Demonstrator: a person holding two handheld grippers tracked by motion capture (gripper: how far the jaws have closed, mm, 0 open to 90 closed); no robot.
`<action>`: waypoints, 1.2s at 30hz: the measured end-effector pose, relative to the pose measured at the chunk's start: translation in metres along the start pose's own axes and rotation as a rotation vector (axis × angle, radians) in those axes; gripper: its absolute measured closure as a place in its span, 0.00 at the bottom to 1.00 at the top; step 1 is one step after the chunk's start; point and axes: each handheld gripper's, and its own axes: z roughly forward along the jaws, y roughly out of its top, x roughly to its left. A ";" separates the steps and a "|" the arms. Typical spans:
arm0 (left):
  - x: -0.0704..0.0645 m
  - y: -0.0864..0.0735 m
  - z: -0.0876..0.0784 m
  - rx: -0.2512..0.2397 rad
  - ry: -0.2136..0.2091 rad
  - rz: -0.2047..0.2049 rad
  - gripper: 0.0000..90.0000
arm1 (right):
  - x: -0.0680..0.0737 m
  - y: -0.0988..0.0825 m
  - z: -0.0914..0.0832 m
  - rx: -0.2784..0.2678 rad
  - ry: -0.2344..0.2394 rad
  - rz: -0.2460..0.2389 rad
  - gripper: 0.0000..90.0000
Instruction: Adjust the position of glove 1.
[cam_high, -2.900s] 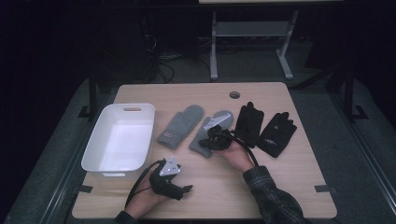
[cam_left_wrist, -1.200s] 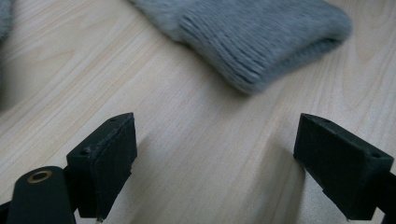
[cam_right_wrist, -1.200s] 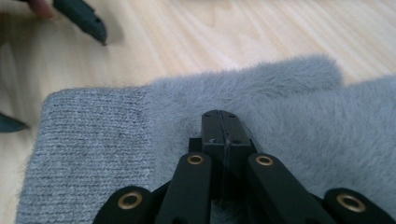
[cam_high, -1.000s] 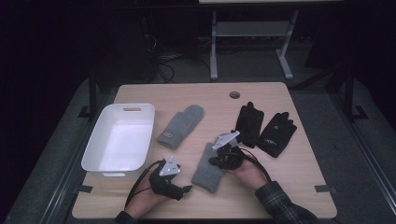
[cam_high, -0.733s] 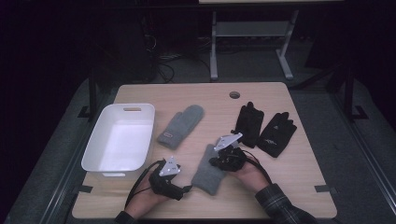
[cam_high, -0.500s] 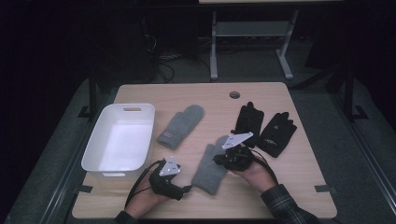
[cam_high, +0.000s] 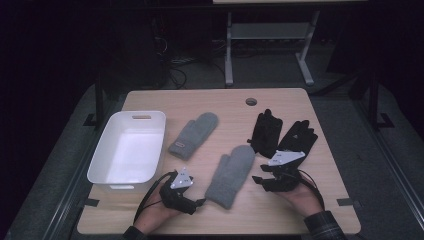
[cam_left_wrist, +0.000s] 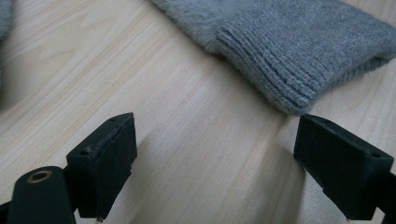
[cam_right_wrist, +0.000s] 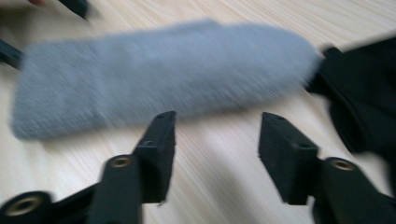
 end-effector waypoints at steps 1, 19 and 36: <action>0.000 0.000 0.000 -0.002 0.000 -0.002 0.14 | -0.005 -0.011 -0.006 -0.009 -0.041 0.017 0.40; 0.000 0.001 -0.001 0.009 -0.012 -0.021 0.14 | -0.036 -0.066 -0.020 0.017 -0.143 0.099 0.22; 0.002 0.030 -0.015 -0.028 -0.011 -0.086 0.15 | -0.037 -0.069 -0.018 0.001 -0.145 0.112 0.15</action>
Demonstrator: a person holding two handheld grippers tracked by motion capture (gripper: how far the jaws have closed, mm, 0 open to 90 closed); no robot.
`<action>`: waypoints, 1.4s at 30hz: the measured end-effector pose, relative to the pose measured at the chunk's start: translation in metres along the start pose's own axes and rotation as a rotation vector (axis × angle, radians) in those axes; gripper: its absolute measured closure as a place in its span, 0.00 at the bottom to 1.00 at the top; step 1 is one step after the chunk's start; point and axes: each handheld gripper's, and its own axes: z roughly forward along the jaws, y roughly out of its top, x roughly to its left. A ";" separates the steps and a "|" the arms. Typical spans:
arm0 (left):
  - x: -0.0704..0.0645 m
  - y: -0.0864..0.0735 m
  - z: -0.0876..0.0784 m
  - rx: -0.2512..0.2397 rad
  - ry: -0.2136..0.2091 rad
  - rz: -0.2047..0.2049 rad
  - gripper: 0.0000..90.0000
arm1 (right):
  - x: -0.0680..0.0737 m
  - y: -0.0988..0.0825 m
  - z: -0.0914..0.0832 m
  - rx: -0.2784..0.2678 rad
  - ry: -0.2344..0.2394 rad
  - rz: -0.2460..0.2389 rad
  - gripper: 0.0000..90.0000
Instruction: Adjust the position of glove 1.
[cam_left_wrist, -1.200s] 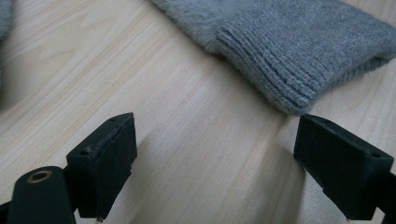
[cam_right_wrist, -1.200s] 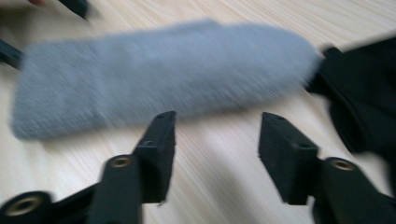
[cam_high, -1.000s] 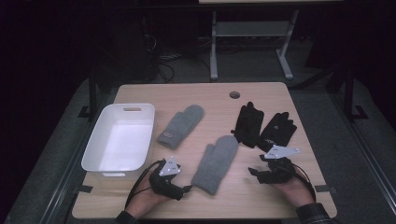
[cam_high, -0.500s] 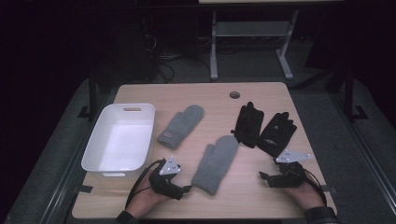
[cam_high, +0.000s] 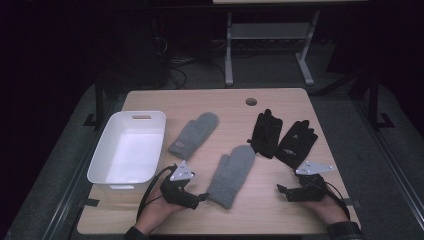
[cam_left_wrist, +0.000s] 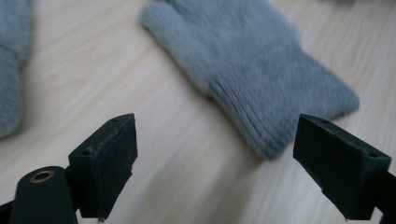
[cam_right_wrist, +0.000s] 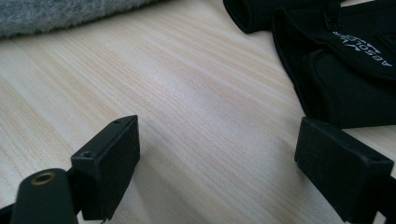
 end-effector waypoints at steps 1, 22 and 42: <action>0.001 0.003 -0.001 -0.001 -0.001 -0.009 0.15 | 0.000 0.000 0.000 0.000 0.000 0.000 0.15; 0.037 0.070 0.017 0.007 0.108 -0.051 0.21 | 0.000 0.000 0.000 0.002 0.000 0.002 0.15; 0.094 0.106 0.048 0.006 0.284 -0.123 0.44 | 0.000 0.000 0.000 0.003 0.000 0.002 0.15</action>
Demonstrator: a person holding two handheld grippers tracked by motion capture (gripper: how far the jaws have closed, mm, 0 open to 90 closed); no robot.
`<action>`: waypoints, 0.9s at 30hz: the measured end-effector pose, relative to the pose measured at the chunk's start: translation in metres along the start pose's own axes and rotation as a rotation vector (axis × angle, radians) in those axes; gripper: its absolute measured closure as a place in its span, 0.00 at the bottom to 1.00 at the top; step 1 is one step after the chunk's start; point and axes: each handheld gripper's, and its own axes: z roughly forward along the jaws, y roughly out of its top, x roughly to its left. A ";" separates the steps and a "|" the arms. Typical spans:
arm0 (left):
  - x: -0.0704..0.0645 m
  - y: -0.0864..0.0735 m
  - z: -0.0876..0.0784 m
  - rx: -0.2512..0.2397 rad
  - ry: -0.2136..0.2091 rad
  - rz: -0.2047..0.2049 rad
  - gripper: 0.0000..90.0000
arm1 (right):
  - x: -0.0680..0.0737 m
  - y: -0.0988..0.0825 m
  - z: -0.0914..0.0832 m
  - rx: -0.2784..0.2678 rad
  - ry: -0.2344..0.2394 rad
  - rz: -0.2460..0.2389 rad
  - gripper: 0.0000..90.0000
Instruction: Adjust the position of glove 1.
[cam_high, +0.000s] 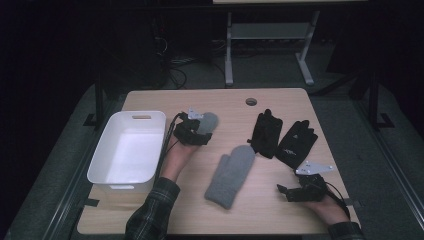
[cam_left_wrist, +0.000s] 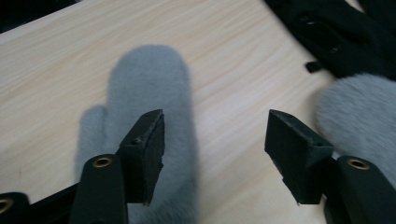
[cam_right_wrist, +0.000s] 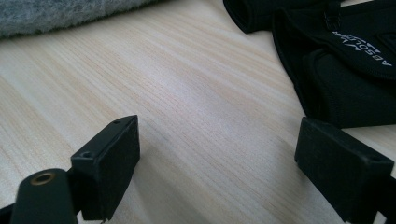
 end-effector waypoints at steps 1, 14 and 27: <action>0.004 0.002 0.006 0.011 0.003 -0.010 0.45 | 0.000 0.000 0.000 0.000 0.000 0.000 0.15; 0.023 -0.003 0.041 0.107 0.097 -0.053 0.42 | 0.000 0.000 0.000 -0.001 0.000 0.000 0.15; 0.025 -0.011 0.055 0.151 0.067 -0.069 0.54 | 0.000 0.000 0.000 0.000 0.000 0.000 0.15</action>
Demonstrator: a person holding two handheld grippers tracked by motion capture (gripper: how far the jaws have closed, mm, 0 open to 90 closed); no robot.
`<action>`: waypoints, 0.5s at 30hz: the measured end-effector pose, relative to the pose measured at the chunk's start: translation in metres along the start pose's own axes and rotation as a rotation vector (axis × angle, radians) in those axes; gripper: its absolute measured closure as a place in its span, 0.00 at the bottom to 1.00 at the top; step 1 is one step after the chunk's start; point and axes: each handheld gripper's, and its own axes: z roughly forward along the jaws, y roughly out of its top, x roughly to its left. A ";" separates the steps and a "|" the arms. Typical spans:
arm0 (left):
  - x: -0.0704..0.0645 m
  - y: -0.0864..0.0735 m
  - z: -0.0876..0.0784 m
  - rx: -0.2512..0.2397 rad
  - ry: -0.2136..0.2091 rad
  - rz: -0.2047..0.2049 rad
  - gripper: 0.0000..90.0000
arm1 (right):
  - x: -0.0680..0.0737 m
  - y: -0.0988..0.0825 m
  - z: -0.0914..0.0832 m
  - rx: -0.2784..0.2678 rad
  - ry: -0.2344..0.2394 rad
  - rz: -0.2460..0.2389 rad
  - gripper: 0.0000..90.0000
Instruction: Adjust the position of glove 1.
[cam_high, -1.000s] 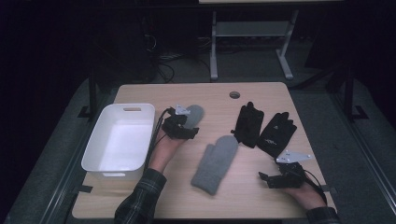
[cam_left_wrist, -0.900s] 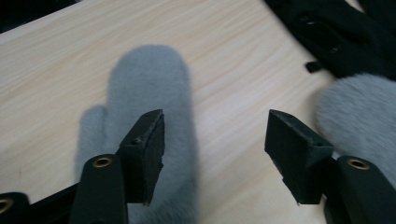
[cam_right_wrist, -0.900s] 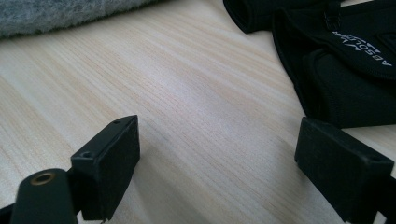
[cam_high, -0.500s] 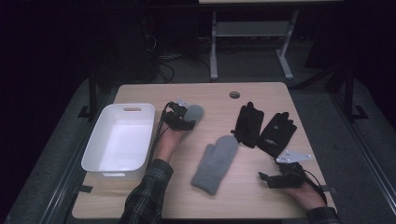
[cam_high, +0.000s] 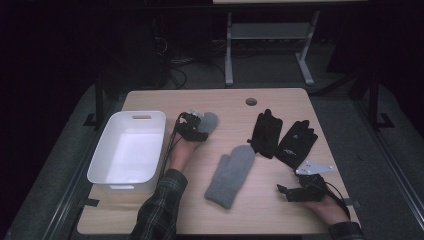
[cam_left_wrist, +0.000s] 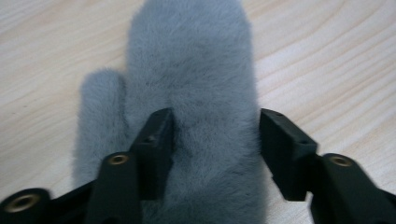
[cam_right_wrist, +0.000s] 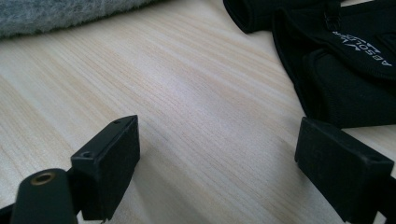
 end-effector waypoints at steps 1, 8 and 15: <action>-0.001 0.000 0.001 0.003 0.003 0.012 0.54 | 0.000 0.000 0.000 0.000 0.000 0.000 0.15; -0.007 0.000 0.000 0.002 0.000 0.050 0.82 | 0.000 0.000 0.000 0.000 0.000 0.000 0.15; -0.007 0.001 -0.004 -0.010 -0.026 0.039 0.91 | 0.000 0.000 0.000 0.000 0.000 0.000 0.15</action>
